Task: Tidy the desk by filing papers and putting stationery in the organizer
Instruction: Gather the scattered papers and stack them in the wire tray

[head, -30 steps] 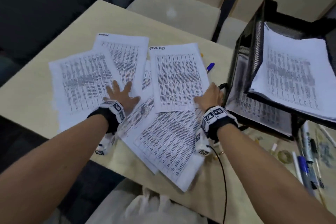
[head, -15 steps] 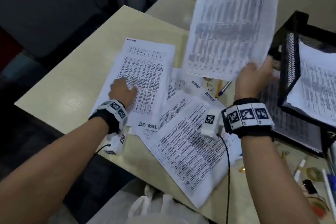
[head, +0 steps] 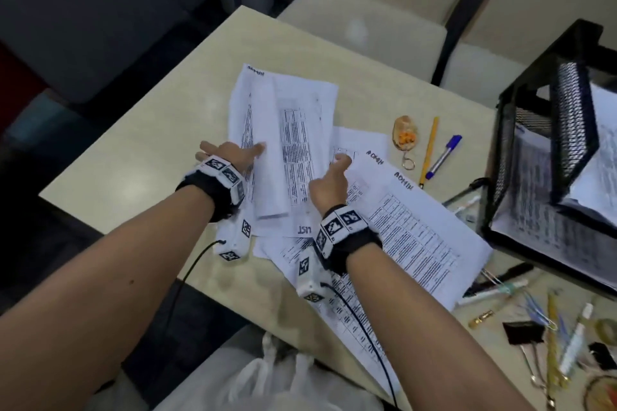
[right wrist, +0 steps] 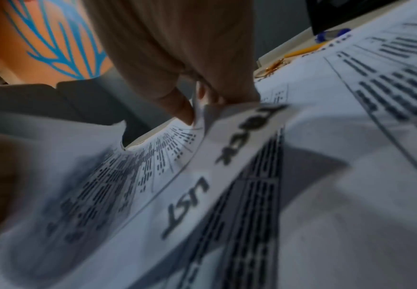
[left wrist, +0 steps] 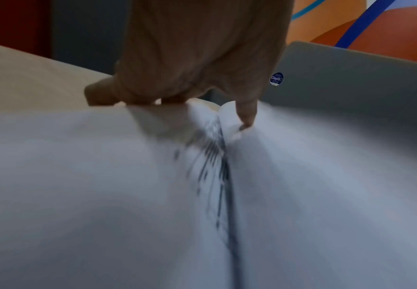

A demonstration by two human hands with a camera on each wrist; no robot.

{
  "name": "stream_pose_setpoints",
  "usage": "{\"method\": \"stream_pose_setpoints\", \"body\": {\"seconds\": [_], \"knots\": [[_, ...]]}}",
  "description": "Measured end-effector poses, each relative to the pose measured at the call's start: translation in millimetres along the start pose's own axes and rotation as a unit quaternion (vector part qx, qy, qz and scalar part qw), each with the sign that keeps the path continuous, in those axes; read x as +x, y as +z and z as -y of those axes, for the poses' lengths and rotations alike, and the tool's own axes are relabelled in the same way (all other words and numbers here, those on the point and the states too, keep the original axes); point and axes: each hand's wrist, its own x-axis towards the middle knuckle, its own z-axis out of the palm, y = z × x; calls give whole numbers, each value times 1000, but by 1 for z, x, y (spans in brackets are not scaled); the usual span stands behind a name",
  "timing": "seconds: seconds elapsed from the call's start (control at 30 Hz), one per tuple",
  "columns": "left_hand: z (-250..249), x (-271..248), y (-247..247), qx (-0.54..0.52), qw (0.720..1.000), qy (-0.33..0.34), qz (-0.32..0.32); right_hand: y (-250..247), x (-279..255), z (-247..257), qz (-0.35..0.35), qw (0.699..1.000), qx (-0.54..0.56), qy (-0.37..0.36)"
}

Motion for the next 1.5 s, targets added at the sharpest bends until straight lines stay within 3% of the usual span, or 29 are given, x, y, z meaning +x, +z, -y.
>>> {"method": "stream_pose_setpoints", "body": {"seconds": [0.17, 0.27, 0.33, 0.4, 0.47, 0.6, 0.7, 0.77, 0.9, 1.0, 1.03, 1.1, 1.13, 1.2, 1.3, 1.37, 1.43, 1.5], "knots": [[-15, -7, 1, -86, 996, 23, 14, -10, 5, -2, 76, 997, -13, 30], [-21, -9, -4, -191, 976, 68, 83, -12, 4, 0, 104, 993, -50, 28], [-19, -13, 0, -249, 960, 109, 63, -14, 5, 0, 109, 992, -58, 36], [-13, -13, 7, -283, 952, 115, 0, -20, 3, -1, 94, 995, -24, 26], [-11, -21, 10, -332, 933, 137, -20, -30, 0, -2, 49, 997, 54, 6], [-14, -41, 7, -462, 871, 159, 55, -71, -8, -3, -73, 985, 126, -93], [-24, -51, 20, -392, 883, 208, 151, -97, -12, -19, -149, 972, 149, -105], [-25, -55, 33, -353, 891, 196, 209, -108, -14, -36, -199, 965, 158, -71], [-19, -47, 49, -304, 922, 143, 194, -122, -27, -73, -260, 954, 148, 36], [-10, -44, 51, -163, 969, 119, 141, -125, -35, -94, -282, 939, 160, 111], [-8, -46, 50, -95, 978, 112, 150, -125, -37, -98, -282, 938, 159, 127], [-6, -57, 47, 56, 969, 101, 219, -121, -38, -107, -280, 935, 155, 151], [-8, -59, 46, 117, 962, 102, 224, -118, -37, -110, -279, 935, 151, 159], [-12, -54, 45, 156, 973, 114, 129, -111, -34, -112, -272, 939, 130, 165], [-16, -43, 53, 79, 987, 127, -62, -93, -34, -101, -218, 962, 47, 158], [-21, -45, 62, 64, 989, 111, -75, -76, -38, -87, -156, 977, -23, 142], [-28, -49, 68, 58, 991, 115, -43, -58, -41, -73, -98, 986, -69, 113], [-32, -49, 69, -32, 992, 122, -18, -49, -42, -64, -66, 991, -80, 80]]}}
